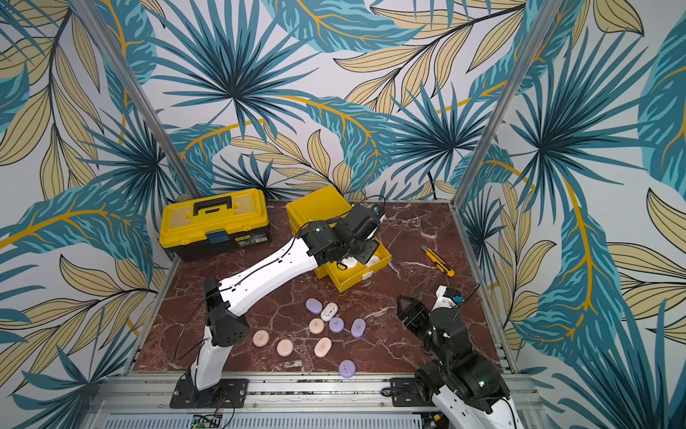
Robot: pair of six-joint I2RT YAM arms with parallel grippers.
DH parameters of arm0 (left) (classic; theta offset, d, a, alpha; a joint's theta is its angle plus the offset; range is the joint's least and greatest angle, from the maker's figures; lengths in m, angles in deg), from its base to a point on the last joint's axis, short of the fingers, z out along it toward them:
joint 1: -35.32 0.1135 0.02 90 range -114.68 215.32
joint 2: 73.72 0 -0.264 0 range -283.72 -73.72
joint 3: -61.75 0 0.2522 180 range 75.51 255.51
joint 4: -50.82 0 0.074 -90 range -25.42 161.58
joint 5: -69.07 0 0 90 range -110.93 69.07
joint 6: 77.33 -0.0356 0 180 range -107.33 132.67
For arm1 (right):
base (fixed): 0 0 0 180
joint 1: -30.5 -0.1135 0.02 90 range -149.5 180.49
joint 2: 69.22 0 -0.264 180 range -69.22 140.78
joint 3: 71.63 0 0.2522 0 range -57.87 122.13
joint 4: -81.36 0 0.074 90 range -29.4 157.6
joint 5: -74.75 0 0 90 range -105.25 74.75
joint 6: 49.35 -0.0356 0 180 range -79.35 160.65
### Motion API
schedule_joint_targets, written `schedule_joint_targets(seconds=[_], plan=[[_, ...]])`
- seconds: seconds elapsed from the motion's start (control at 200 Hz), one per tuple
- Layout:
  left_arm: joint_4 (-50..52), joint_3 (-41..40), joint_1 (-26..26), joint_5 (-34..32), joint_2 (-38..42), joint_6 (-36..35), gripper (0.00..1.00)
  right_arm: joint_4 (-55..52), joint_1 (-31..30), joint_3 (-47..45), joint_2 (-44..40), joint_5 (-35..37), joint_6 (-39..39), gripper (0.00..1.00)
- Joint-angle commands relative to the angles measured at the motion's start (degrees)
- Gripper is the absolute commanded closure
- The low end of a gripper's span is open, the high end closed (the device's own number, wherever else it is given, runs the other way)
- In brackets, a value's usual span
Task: Put the bluetooth earphones in the drawer according to color
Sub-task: Place the bluetooth earphone in the drawer.
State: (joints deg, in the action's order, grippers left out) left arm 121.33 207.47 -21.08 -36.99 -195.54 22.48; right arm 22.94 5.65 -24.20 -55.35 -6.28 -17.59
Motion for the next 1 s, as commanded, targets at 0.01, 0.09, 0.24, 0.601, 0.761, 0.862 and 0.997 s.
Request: schedule_joint_targets(seconds=[0.01,0.09,0.24,0.601,0.761,0.862,0.997], plan=[[2.5,3.8,0.6,-3.1,-1.7,-1.6,0.55,-1.2,0.1,0.5,-0.6,0.8,0.2,0.21],[3.6,4.5,1.4,-3.1,-3.0,-1.6,0.55,-1.5,0.2,0.5,-0.8,0.9,0.2,0.21],[4.1,4.8,2.5,-3.1,-4.5,-1.6,0.55,-1.9,0.2,0.4,-1.1,0.8,0.2,0.21],[6.1,9.8,4.3,-0.8,-9.1,-2.5,0.55,-2.3,0.1,0.4,-1.1,1.0,0.2,0.21],[6.4,10.8,4.6,0.5,-10.8,-2.4,0.55,-2.4,0.1,0.3,-1.1,1.2,0.2,0.21],[6.5,10.7,4.7,0.5,-11.3,-2.3,0.55,-2.4,0.1,0.2,-0.9,1.4,0.2,0.21],[6.4,10.6,4.8,0.7,-11.6,-2.3,0.55,-2.4,0.2,0.1,-0.7,1.3,0.3,0.21]])
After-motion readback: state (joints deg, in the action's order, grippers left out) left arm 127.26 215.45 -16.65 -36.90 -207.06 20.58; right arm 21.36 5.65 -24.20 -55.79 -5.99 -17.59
